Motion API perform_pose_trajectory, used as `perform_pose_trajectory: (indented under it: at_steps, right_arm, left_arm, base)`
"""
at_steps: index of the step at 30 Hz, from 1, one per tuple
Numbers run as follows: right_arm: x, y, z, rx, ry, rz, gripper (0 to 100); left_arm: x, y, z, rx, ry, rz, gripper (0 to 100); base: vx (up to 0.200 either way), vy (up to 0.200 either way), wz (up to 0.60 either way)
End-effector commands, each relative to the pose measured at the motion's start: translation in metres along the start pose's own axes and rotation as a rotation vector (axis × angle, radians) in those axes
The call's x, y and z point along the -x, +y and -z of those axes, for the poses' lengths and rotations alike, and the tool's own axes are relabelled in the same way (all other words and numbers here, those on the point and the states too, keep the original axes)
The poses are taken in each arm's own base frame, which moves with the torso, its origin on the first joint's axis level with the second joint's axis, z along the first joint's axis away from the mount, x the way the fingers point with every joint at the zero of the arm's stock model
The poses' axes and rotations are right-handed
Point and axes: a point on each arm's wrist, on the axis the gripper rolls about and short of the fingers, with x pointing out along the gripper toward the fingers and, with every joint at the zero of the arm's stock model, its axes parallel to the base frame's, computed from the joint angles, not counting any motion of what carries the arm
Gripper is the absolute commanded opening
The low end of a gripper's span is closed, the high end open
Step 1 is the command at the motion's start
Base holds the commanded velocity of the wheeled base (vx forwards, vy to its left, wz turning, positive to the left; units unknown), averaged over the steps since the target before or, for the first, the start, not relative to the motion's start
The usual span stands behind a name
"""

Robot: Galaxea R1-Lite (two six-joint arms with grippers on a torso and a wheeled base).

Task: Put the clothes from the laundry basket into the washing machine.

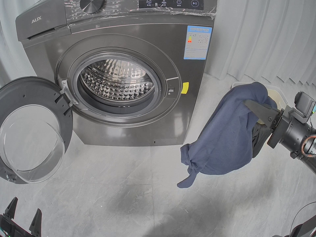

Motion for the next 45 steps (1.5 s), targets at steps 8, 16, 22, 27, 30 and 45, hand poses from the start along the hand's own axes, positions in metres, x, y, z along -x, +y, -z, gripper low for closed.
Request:
perform_pose_trajectory:
  at_steps: [8,16,22,27,30,45]
  right_arm:
    - [-0.001,0.000,0.002,-0.001,0.009,0.002,0]
    - [0.000,-0.001,0.007,-0.006,0.026,0.004,0]
    - [0.002,-0.001,0.013,-0.019,0.053,0.003,0]
    - [0.002,0.002,0.014,-0.014,0.066,-0.012,0]
    - [-0.002,0.004,0.015,-0.014,0.069,-0.021,0]
    - [-0.042,0.020,0.021,-0.034,0.068,-0.081,0]
  left_arm:
    - [-0.001,0.000,0.004,0.001,0.008,-0.001,100]
    - [-0.001,0.000,0.004,0.001,0.008,-0.002,100]
    - [0.000,0.000,0.004,-0.006,0.005,-0.002,100]
    - [0.000,0.000,0.004,-0.006,0.005,-0.003,100]
    - [0.000,0.000,0.004,-0.010,0.002,-0.005,100]
    - [0.000,0.000,0.005,-0.045,0.002,-0.006,100]
  base:
    - [0.000,0.200,0.00]
    - [0.000,0.150,0.00]
    - [0.000,0.000,0.00]
    - [0.000,0.000,0.00]
    - [0.000,0.000,0.00]
    - [0.000,0.000,0.00]
